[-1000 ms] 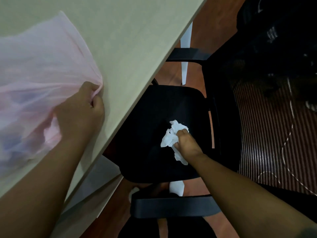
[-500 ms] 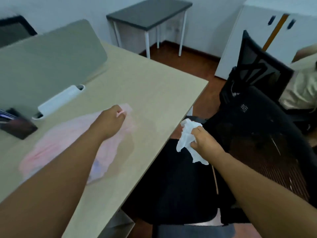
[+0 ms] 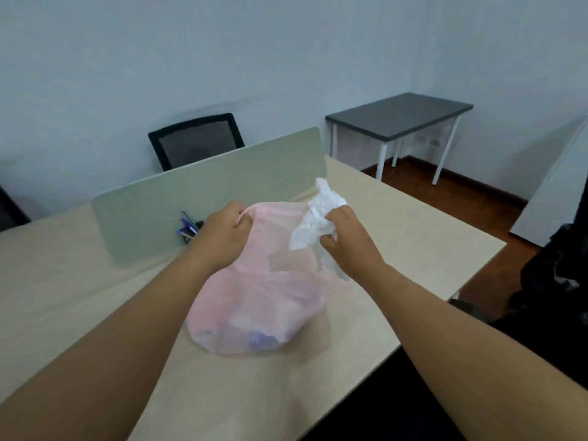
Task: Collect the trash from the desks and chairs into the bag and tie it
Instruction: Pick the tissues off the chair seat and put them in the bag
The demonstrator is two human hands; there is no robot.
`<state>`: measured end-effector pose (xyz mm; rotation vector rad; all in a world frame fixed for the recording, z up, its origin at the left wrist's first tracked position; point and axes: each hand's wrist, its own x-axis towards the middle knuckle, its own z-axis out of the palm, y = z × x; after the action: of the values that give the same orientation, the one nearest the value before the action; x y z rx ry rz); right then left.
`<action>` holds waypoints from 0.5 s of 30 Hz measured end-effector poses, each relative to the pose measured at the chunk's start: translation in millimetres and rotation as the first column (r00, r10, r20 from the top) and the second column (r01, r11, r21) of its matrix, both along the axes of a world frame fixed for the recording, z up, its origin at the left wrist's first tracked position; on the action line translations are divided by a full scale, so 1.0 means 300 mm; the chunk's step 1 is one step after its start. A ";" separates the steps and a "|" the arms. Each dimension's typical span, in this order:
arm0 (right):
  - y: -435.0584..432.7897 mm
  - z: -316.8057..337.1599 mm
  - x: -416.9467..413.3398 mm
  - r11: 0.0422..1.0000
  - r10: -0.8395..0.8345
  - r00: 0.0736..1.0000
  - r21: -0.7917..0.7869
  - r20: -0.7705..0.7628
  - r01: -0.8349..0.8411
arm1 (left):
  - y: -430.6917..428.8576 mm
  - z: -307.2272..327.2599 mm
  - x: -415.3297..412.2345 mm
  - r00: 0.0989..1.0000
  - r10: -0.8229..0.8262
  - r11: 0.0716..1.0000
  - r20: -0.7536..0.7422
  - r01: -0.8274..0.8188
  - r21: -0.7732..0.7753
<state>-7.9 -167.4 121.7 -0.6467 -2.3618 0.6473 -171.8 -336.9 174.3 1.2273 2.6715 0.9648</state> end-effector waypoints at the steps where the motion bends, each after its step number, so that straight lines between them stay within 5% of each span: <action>1: -0.035 -0.009 -0.050 0.999 0.048 0.999 0.021 -0.003 -0.048 | -0.045 0.002 -0.013 1.000 0.013 1.000 0.001 -0.013 0.010; 6: -0.205 -0.119 -0.231 0.869 0.354 0.889 0.250 0.292 -0.428 | -0.209 0.005 -0.072 0.986 0.158 0.979 0.058 -0.164 0.119; 11: -0.269 -0.205 -0.326 0.766 0.440 0.703 0.176 0.558 -0.618 | -0.264 0.003 -0.121 0.961 0.248 0.943 0.122 -0.269 0.196; 15: -0.280 -0.236 -0.312 0.781 0.381 0.577 0.082 0.722 -0.619 | -0.260 -0.010 -0.141 0.960 0.236 0.942 0.149 -0.263 0.207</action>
<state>-101.4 -251.3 51.0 0.0152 -3.3112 0.2124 -214.1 -415.0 171.4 0.8341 2.7240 1.3624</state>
